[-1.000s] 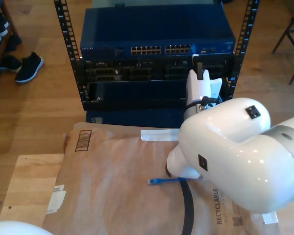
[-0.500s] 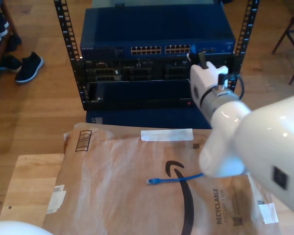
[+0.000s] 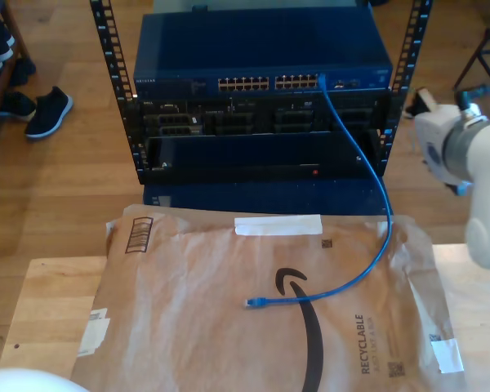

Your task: Grab the cable and plug it in

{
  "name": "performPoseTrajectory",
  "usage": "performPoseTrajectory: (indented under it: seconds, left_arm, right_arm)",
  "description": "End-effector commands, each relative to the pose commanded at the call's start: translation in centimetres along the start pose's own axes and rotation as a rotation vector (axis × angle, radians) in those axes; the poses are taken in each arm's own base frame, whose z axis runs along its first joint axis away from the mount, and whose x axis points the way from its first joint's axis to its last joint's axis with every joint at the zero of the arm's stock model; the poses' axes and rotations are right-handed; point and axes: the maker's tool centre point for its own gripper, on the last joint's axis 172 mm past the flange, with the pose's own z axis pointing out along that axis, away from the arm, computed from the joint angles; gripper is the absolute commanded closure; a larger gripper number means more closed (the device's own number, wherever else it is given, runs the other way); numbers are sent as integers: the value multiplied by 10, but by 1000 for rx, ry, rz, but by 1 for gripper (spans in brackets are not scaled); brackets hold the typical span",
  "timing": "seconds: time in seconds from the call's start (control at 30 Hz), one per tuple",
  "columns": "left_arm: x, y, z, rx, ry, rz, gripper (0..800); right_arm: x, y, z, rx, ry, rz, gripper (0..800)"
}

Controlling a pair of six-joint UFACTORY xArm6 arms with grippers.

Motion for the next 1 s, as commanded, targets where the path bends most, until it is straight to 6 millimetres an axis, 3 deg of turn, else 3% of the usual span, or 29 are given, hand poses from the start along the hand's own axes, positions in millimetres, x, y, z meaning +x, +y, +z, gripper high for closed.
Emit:
performPoseTrajectory:
  seconds: [0.2,0.37,0.6,0.77,0.83,0.9,1.0]
  left_arm:
    - [0,0,0,0,0,0,2]
    - [0,0,0,0,0,0,2]
    - [0,0,0,0,0,0,1]
    - [0,0,0,0,0,0,2]
    - [0,0,0,0,0,0,2]
    - [0,0,0,0,0,0,2]
    - [0,0,0,0,0,0,1]
  right_arm:
    - [74,87,-22,-252,103,-119,4]
    - [111,172,-54,-513,118,-110,4]
    - [115,275,-119,-794,39,-146,4]
    - [99,340,-165,-888,-28,-161,4]
    - [98,356,-186,-905,-38,-135,4]
    - [87,373,-206,-949,-115,-157,4]
    - [64,418,-244,-1053,-259,-118,3]
